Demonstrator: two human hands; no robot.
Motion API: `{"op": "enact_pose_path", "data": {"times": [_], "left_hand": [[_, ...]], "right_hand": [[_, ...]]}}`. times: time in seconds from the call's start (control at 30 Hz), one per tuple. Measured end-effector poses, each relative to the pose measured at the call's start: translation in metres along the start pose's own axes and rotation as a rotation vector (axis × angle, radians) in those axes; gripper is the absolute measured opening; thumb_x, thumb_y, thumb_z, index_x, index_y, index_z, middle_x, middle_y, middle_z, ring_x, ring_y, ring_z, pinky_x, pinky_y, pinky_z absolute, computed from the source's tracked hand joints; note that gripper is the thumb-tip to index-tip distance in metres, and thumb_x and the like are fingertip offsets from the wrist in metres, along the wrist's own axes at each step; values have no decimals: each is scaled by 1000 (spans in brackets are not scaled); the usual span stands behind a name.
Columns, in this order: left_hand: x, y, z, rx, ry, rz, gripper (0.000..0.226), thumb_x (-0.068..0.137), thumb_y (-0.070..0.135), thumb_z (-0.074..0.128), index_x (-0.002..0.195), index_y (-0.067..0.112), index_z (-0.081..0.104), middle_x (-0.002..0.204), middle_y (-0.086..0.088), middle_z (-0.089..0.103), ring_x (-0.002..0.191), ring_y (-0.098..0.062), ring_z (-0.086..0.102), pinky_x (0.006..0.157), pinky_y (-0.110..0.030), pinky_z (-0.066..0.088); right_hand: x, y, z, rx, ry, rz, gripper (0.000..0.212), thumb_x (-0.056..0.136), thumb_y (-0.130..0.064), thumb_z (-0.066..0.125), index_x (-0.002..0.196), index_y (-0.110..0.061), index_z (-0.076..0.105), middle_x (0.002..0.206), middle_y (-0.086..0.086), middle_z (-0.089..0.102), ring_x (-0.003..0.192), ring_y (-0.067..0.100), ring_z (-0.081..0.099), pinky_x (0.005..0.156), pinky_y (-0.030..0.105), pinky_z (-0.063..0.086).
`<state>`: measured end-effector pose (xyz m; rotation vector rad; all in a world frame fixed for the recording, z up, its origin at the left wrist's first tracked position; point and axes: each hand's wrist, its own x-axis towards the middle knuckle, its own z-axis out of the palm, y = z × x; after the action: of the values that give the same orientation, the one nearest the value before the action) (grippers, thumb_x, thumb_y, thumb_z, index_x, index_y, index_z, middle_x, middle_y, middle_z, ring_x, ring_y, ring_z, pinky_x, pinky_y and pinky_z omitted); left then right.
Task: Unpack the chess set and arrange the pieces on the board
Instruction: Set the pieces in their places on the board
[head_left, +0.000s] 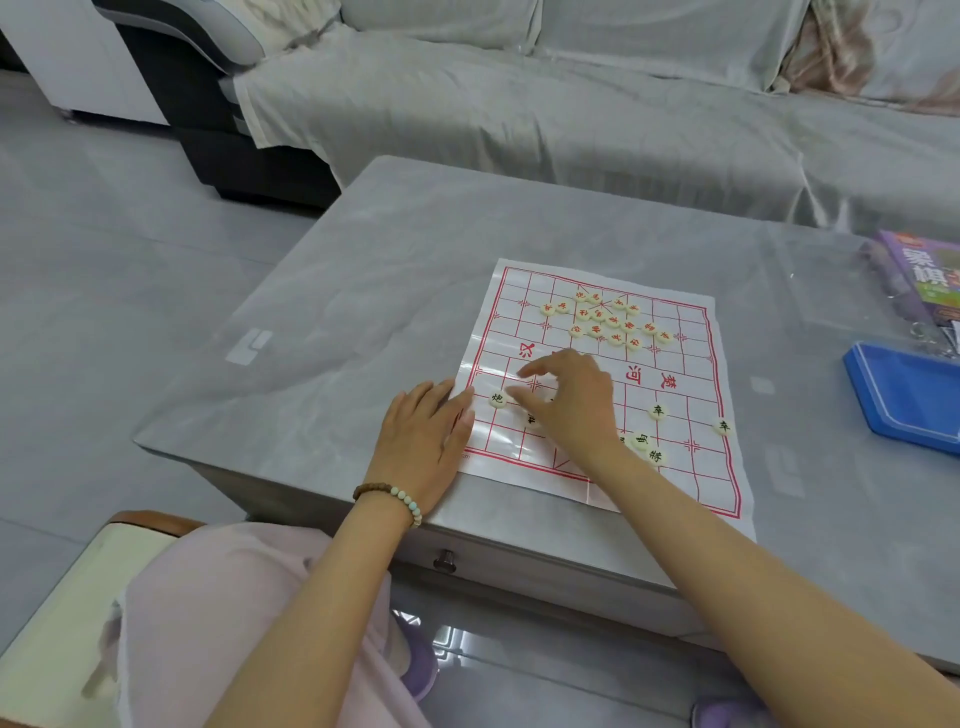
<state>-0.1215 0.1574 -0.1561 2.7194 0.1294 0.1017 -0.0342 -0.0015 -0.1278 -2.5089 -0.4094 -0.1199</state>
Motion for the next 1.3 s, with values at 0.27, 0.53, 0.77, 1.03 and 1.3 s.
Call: {"op": "enact_pose_path", "data": {"times": [0.27,0.53,0.77,1.03,1.3], "left_hand": [[0,-1,2,33,34,72,71,85,57,1,142,30,34,151,4,29,141,-17,19,116,-34,7],[-1,2,-3,-81,56,10,71,86,57,4,141,24,36,148,3,33,140,-16,21,113,-27,8],[9,10,-11,-328,91,-94,55,97,47,16,141,20,35,148,-1,33,139,-18,23,111,-27,9],[23,9,-2,-198,52,-133,51,99,39,10,142,24,34,150,2,31,139,-17,20,115,-30,9],[30,3,-5,-148,-1,-107,55,97,42,4,143,31,31,154,5,21,142,-16,10,115,-29,5]], "right_hand": [[-4,24,-32,25,-73,-61,22,81,-41,68,100,-30,70,115,-6,60,110,13,48,97,34,32],[-12,21,-19,-112,-158,-222,24,80,-43,68,100,-28,71,109,-7,60,104,13,45,81,23,19],[33,12,-30,46,-60,-92,31,78,-49,67,93,-22,65,98,-8,63,92,9,50,89,33,36],[50,17,-1,-173,-219,-138,34,79,-55,63,94,-25,61,97,-5,60,92,13,50,88,32,36],[59,21,-16,-1,-395,-163,25,80,-30,72,104,-23,69,105,-5,60,99,13,53,85,28,44]]}}
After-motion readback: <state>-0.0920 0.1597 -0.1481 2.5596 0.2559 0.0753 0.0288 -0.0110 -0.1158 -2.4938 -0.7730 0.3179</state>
